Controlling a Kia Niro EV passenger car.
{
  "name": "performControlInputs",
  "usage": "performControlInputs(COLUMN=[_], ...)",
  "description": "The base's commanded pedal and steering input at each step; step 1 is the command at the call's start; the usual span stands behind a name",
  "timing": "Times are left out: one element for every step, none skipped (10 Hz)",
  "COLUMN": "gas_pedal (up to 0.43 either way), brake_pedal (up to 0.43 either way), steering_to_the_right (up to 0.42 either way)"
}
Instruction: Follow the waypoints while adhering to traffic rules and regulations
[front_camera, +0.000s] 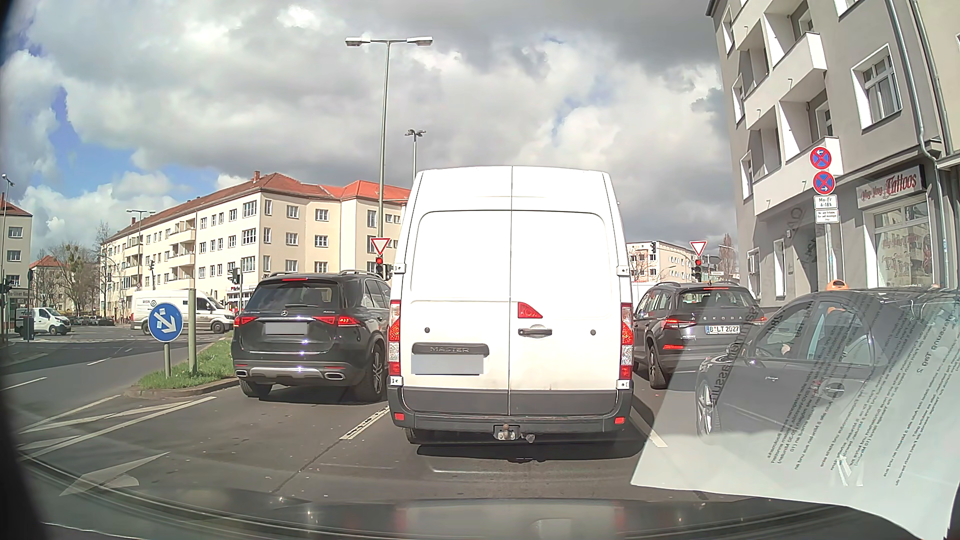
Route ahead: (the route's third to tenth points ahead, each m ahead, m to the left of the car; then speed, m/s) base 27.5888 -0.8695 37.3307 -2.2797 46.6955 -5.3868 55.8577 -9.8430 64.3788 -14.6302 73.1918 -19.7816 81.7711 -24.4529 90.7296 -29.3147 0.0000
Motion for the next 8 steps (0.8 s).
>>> performControlInputs(gas_pedal=[0.000,0.000,0.000,0.000,0.000,0.000,0.000,0.000], brake_pedal=[0.390,0.390,0.390,0.390,0.390,0.390,0.390,0.390], steering_to_the_right=[-0.014,-0.014,-0.014,-0.014,-0.014,-0.014,-0.014,-0.014])
